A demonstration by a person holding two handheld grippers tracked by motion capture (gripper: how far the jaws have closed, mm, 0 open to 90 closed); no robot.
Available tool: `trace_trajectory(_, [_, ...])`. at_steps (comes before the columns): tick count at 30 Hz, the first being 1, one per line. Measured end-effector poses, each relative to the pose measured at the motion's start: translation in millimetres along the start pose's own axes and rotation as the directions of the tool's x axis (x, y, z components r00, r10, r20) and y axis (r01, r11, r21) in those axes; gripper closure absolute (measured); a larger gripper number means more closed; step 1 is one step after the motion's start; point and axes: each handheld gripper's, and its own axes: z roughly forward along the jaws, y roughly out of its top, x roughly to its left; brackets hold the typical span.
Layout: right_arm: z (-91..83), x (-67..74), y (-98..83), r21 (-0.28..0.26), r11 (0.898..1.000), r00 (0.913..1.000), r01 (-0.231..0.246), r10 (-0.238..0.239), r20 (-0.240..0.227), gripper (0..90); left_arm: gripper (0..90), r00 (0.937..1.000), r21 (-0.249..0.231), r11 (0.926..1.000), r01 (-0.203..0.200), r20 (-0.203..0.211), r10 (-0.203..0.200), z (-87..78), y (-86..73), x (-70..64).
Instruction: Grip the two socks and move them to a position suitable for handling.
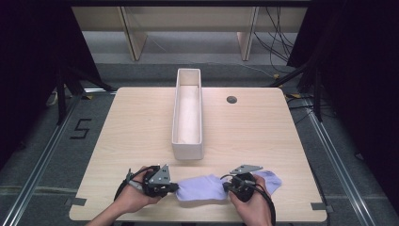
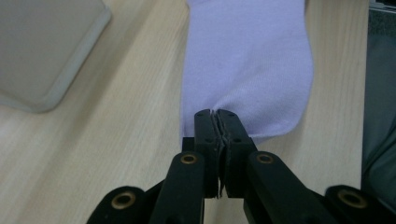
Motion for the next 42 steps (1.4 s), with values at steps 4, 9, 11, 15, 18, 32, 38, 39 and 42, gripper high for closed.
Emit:
trace_trajectory(4, [5.9,6.1,-4.9,0.065,0.997,0.9991,0.039,-0.038,-0.019,82.3,67.1,0.9995,-0.010,0.9995,0.030,-0.007,-0.030,-4.6,-5.6,4.9])
trace_trajectory(9, [-8.6,1.1,5.1,0.029,0.999,0.9991,0.029,-0.029,0.030,81.8,67.4,0.9958,-0.064,0.9941,0.087,-0.023,-0.089,-15.4,-6.1,2.7])
trace_trajectory(11, [-6.9,-3.3,11.9,0.017,1.000,0.9989,0.022,-0.023,0.041,78.8,69.3,0.9956,-0.064,0.9938,0.091,-0.017,-0.092,-12.9,-5.0,-1.3])
trace_trajectory(15, [11.5,-4.7,21.0,0.046,0.995,0.9958,0.089,-0.090,0.018,75.0,74.1,0.9940,-0.070,0.9915,0.110,0.008,-0.109,-5.9,-3.9,-8.4])
trace_trajectory(18, [18.3,-2.7,21.8,0.081,0.993,0.9961,0.087,-0.088,0.007,75.0,75.6,0.9936,-0.050,0.9923,0.113,0.012,-0.113,0.1,-4.4,-9.9])
trace_trajectory(32, [27.0,-0.1,18.9,0.149,0.983,0.9943,0.105,-0.106,0.004,90.0,77.3,0.9959,0.033,0.9955,0.088,-0.023,-0.088,7.1,-12.4,1.5])
trace_trajectory(38, [25.3,-1.6,19.3,0.111,0.988,0.9943,0.106,-0.107,0.002,82.4,69.9,0.9908,-0.016,0.9911,0.132,-0.026,-0.133,5.4,-14.6,-3.5])
trace_trajectory(39, [20.7,-3.3,20.7,0.089,0.989,0.9932,0.116,-0.117,0.003,80.8,65.9,0.9904,-0.026,0.9907,0.134,-0.030,-0.135,3.0,-15.3,-3.4])
trace_trajectory(42, [14.3,-7.5,22.5,0.057,0.993,0.9943,0.104,-0.106,0.017,78.5,61.5,0.9812,-0.087,0.9791,0.184,-0.042,-0.188,-2.6,-17.4,-3.5])
